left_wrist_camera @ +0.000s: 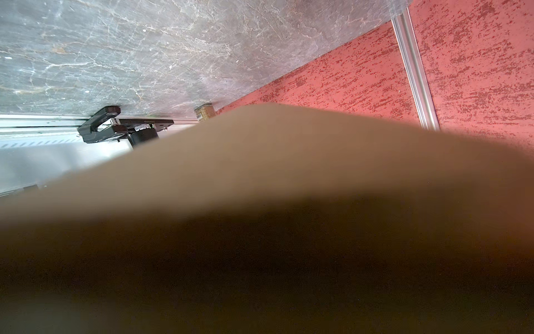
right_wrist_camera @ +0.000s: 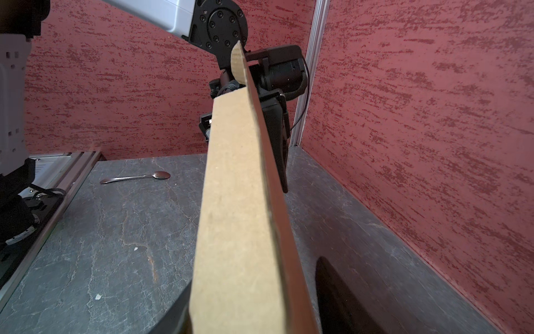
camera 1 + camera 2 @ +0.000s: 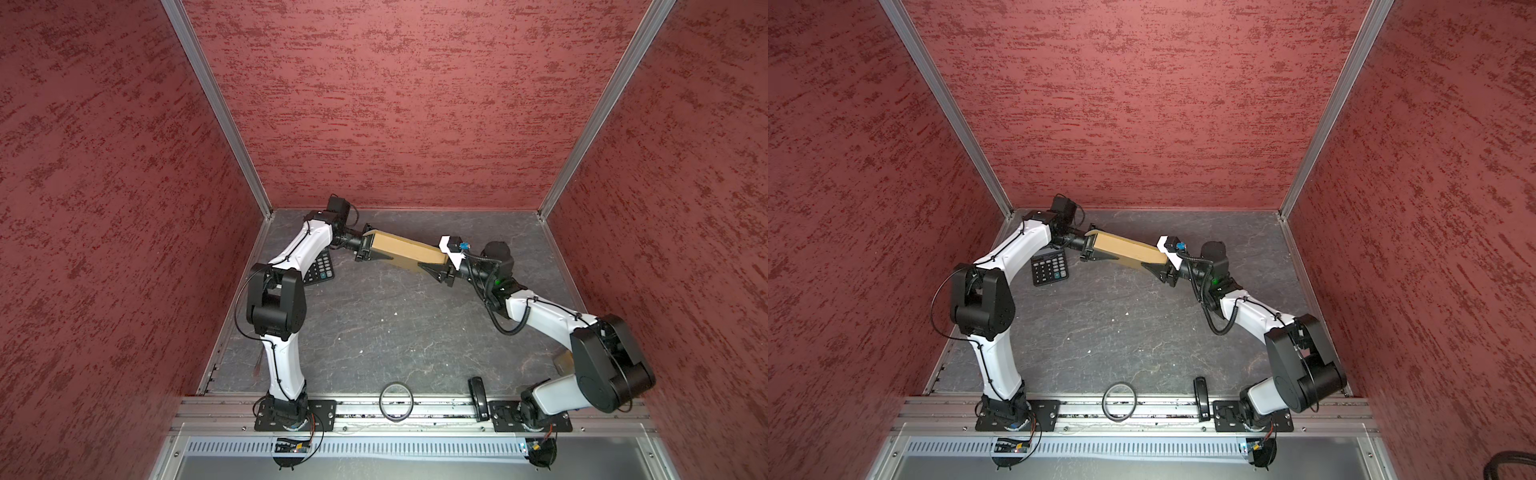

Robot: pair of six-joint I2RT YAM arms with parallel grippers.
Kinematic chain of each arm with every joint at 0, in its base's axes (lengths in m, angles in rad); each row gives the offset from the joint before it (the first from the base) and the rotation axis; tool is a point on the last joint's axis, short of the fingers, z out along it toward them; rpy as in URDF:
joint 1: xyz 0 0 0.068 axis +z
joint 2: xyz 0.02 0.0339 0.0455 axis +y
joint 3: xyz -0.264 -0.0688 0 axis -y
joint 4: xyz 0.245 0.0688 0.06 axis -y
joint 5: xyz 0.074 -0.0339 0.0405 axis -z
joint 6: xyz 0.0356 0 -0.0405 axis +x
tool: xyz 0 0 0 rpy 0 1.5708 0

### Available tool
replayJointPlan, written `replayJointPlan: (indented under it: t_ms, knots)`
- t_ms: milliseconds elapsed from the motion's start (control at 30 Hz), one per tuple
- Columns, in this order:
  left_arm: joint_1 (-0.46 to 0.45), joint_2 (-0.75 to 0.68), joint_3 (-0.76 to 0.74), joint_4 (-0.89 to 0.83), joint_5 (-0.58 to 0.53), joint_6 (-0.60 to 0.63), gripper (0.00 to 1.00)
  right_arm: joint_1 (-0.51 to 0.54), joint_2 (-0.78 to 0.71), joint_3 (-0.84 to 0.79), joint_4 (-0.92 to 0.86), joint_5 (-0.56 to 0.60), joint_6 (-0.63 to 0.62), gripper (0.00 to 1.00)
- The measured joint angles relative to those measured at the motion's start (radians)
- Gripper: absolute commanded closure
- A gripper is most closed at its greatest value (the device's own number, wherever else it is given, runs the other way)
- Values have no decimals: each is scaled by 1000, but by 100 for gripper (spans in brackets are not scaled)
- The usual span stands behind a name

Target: Fold the paper box

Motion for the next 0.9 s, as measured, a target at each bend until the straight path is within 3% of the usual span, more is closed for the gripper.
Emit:
replayJointPlan:
  t_ms: [200, 600, 900]
  knots:
    - [0, 0, 0, 0, 2, -6, 82, 0, 0, 0, 4, -2, -14, 57]
    - [0, 1, 3, 2, 4, 2, 48, 2, -4, 0, -5, -4, -29, 68]
    - [8, 5, 10, -22, 18, 100, 38, 17, -23, 0, -36, -1, -10, 70]
